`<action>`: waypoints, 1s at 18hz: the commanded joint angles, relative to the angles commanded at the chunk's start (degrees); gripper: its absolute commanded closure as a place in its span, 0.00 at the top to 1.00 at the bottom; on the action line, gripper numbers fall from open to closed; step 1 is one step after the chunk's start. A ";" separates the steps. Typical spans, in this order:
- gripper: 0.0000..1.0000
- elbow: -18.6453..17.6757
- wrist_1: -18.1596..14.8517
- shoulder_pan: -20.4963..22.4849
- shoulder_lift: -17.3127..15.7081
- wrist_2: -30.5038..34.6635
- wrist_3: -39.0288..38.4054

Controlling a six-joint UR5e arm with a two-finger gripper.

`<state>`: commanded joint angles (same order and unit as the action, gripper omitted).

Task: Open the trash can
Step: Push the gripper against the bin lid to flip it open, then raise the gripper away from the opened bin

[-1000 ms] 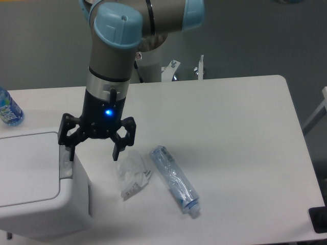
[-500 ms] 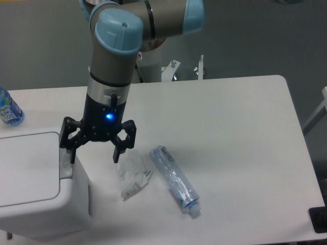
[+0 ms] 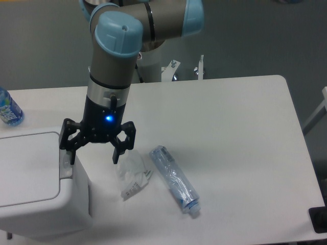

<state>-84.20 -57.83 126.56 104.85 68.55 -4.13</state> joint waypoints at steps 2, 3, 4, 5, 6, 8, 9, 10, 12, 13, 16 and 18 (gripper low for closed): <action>1.00 0.00 -0.09 0.00 0.00 0.00 0.00; 1.00 0.00 -0.09 -0.09 0.09 0.00 0.00; 1.00 0.00 -0.09 0.00 0.00 0.00 0.00; 1.00 0.00 -0.09 0.00 0.00 0.00 0.00; 1.00 0.00 -0.09 0.00 0.00 0.00 0.00; 1.00 0.35 -0.09 0.00 0.00 0.00 0.00; 1.00 0.70 -0.09 0.00 -0.17 0.00 0.00; 1.00 0.96 -0.09 0.00 -0.35 0.00 0.09; 1.00 2.10 0.17 0.00 -0.79 0.00 0.26; 1.00 2.98 0.35 0.17 -0.79 0.00 0.26; 1.00 6.05 2.54 1.57 -0.70 0.96 0.18; 1.00 7.64 2.64 4.21 -1.66 3.07 0.18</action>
<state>-76.56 -55.20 130.77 103.19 71.62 -3.96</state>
